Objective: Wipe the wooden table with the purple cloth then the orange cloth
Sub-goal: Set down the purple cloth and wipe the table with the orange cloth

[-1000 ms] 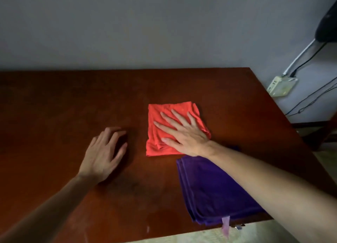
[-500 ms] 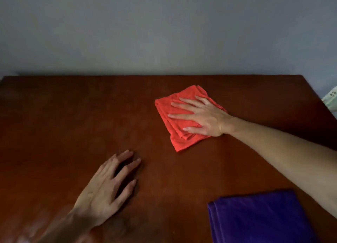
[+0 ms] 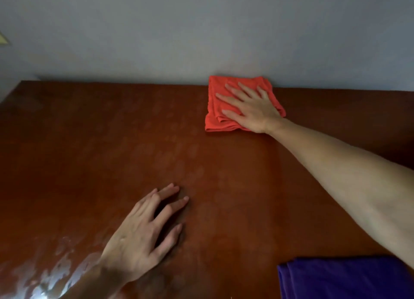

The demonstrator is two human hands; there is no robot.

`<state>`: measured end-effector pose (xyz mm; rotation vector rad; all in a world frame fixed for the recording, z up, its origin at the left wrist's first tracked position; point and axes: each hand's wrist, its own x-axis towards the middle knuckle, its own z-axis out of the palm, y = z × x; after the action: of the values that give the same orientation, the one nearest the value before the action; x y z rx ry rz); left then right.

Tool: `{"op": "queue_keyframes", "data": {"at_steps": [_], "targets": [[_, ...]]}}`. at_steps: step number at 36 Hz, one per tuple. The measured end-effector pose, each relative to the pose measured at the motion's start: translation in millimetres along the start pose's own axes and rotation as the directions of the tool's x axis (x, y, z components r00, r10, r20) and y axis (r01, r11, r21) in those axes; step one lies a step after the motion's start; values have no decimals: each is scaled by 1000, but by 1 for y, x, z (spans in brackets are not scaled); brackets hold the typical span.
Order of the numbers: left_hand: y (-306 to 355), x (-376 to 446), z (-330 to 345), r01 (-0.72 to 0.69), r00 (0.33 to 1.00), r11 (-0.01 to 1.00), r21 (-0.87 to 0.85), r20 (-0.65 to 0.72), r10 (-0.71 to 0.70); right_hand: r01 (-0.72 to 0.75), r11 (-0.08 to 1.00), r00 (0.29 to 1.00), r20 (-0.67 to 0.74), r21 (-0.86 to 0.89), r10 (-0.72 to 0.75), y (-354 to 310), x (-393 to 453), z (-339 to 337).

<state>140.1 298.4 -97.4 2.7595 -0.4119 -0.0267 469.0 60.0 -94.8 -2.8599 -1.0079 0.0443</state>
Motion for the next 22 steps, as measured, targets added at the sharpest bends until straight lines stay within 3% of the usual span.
{"op": "queue_keyframes", "data": {"at_steps": [7, 11, 15, 18, 22], "targets": [[-3, 0, 2, -48, 998, 999, -7, -50, 47, -203, 979, 979, -9, 1, 203, -57, -37, 10], [-6, 0, 2, -55, 995, 998, -21, -89, 53, -204, 979, 979, 2, 12, 204, -103, -83, 14], [-3, -9, -3, -50, 974, 999, -4, -222, 48, -228, 974, 974, 5, 12, 228, -154, -138, 17], [-5, -18, -8, 1, 945, 999, -37, -327, -13, -205, 979, 979, 0, 1, 205, -191, -186, 23], [-27, -27, -17, 100, 936, 994, -51, -333, -112, -153, 988, 987, -44, 4, 153, -230, -249, 33]]}}
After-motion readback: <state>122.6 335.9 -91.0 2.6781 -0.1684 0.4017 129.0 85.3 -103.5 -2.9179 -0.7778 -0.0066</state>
